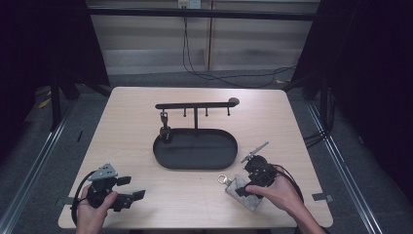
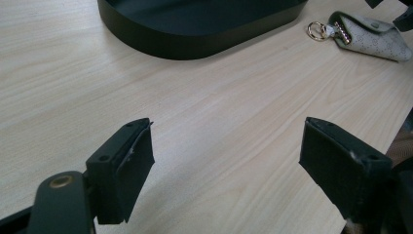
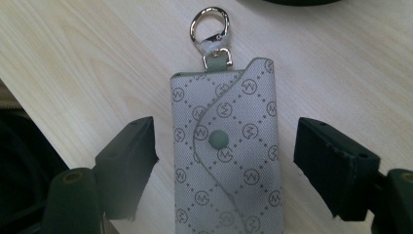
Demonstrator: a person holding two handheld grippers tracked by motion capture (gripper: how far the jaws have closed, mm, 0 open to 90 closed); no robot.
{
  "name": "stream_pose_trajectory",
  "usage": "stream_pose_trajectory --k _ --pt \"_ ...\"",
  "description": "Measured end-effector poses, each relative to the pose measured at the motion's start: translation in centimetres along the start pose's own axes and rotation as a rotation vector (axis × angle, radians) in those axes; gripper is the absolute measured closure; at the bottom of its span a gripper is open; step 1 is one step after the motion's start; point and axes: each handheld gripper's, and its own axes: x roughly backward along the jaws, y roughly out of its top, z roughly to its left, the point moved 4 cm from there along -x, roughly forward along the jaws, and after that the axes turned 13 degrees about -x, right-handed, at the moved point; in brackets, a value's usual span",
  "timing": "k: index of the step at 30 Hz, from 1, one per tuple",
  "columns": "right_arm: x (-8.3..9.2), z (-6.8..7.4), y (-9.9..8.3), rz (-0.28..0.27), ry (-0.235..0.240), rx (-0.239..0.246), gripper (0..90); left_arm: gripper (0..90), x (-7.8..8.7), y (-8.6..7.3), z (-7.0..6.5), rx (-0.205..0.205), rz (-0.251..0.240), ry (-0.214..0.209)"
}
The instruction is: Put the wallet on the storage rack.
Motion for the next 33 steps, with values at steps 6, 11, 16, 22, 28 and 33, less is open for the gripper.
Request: stream_pose_trajectory --k 6,11,16,22,28,33 --pt "-0.7 0.0 0.1 0.062 -0.024 0.015 24.7 19.6 0.0 0.0 0.0 -0.002 -0.001 -0.003" --pt "-1.5 0.1 0.2 0.089 -0.048 0.027 26.8 19.4 -0.1 0.0 0.1 -0.002 0.008 -0.002" --pt "-2.0 0.3 0.1 0.116 -0.068 0.035 28.4 19.4 -0.1 0.0 0.1 -0.002 0.009 -0.002" --pt "-2.6 0.3 0.2 0.133 -0.074 0.033 27.1 19.1 -0.3 0.0 0.1 0.003 0.028 0.001" --pt "-3.2 0.5 0.1 0.156 -0.098 0.041 27.2 19.1 -0.3 0.0 0.1 0.004 0.024 -0.001" --pt "-3.4 0.7 0.2 0.169 -0.119 0.047 27.2 19.1 -0.3 -0.1 0.2 0.002 0.028 -0.002"
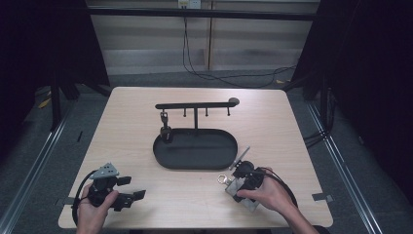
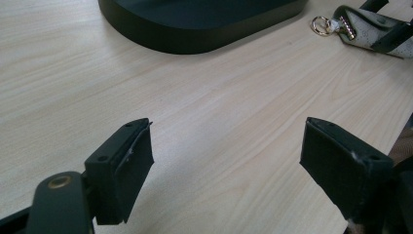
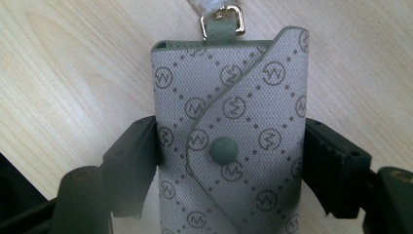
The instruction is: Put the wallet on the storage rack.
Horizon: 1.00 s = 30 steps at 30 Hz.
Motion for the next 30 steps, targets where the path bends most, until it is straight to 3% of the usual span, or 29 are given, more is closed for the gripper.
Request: stream_pose_trajectory --k 11,30 --pt "0.1 0.2 0.2 0.035 -0.013 -0.008 30.0 19.1 0.0 -0.1 0.1 0.009 -0.001 -0.014" --pt "2.1 -0.7 0.5 -0.001 -0.001 -0.039 33.7 19.1 0.0 -0.2 0.2 0.02 -0.001 -0.026"
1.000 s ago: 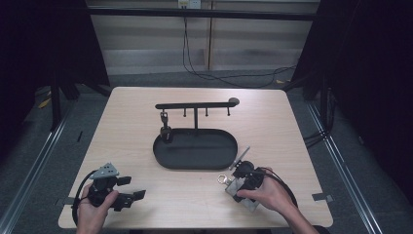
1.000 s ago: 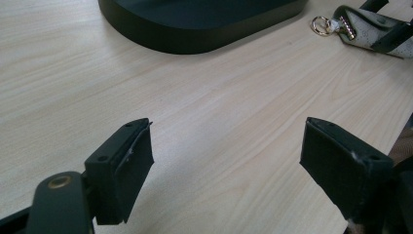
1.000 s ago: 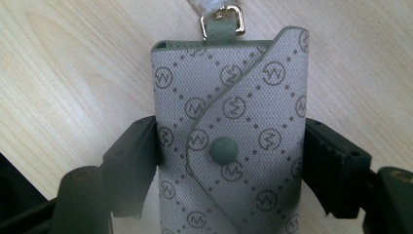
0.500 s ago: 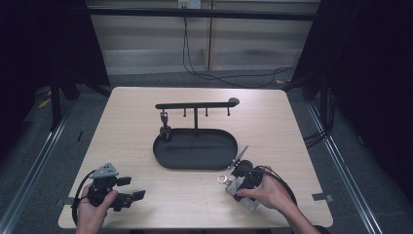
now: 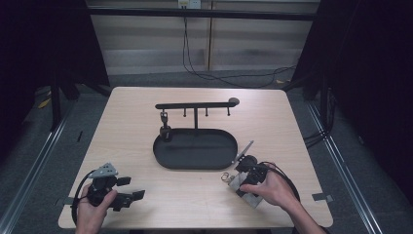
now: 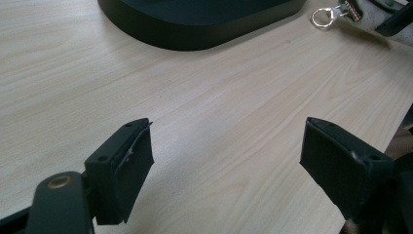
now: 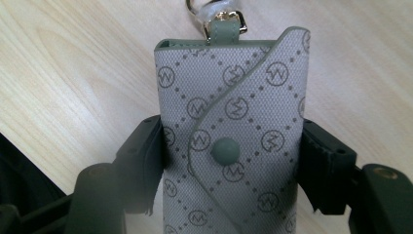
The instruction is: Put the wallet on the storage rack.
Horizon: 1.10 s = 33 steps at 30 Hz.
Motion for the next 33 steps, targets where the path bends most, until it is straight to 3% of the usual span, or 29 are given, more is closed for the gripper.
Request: stream_pose_trajectory --k 14,23,33 --pt "2.1 -0.7 1.0 -0.001 0.016 -0.007 33.8 19.1 0.0 -0.2 0.2 0.015 0.004 -0.002" --pt "3.9 -1.6 1.6 -0.043 0.021 -0.033 33.8 19.1 0.1 -0.2 0.2 0.017 0.004 0.004" --pt "4.4 -2.1 2.1 -0.048 0.03 -0.045 33.8 19.1 0.1 -0.2 0.2 0.02 0.003 0.001"
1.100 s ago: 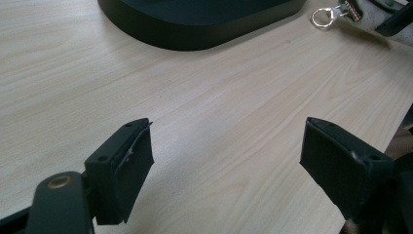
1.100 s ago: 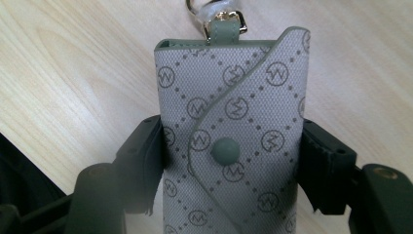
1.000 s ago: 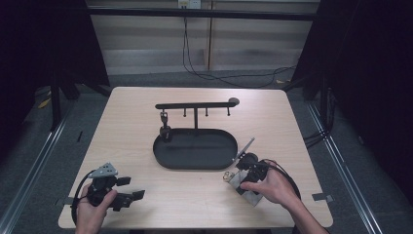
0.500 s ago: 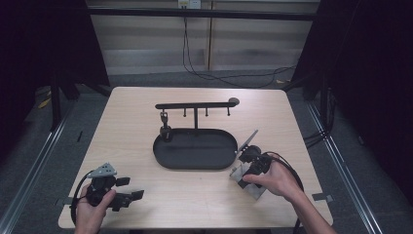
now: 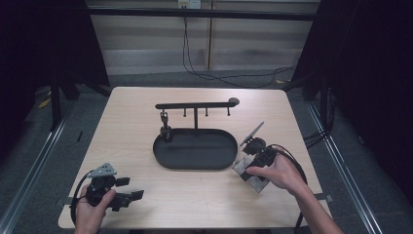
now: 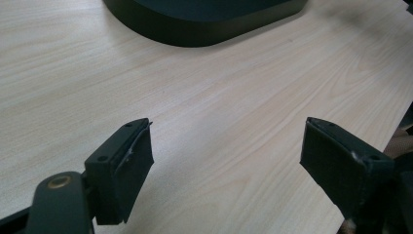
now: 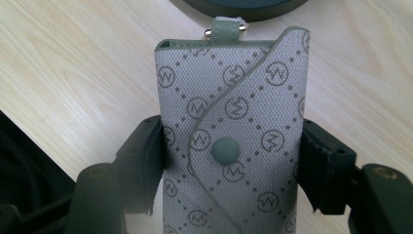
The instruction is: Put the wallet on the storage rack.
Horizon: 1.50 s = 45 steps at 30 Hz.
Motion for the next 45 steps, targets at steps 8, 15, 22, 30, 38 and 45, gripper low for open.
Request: stream_pose_trajectory --k 8,15,22,30,38,45 --pt "1.2 -0.5 0.7 -0.025 0.002 -0.01 33.8 19.1 -0.1 0.0 0.0 -0.002 0.004 0.001" --pt "1.8 -0.7 1.6 -0.027 -0.001 -0.011 33.8 19.1 -0.1 -0.1 0.0 -0.003 0.012 -0.006" --pt "2.7 -0.4 2.6 -0.029 -0.004 -0.004 33.8 19.1 0.0 -0.1 0.2 0.003 0.004 -0.009" --pt "3.0 -0.3 4.2 -0.034 0.006 -0.002 33.9 19.1 0.0 -0.1 0.2 0.003 0.007 -0.01" --pt "3.0 -0.7 5.3 -0.048 0.022 -0.029 33.8 19.1 -0.1 -0.1 0.2 0.007 0.007 -0.01" --pt "2.4 -1.3 6.5 -0.099 0.081 -0.092 33.8 19.0 -0.1 0.0 0.2 0.008 0.002 -0.005"
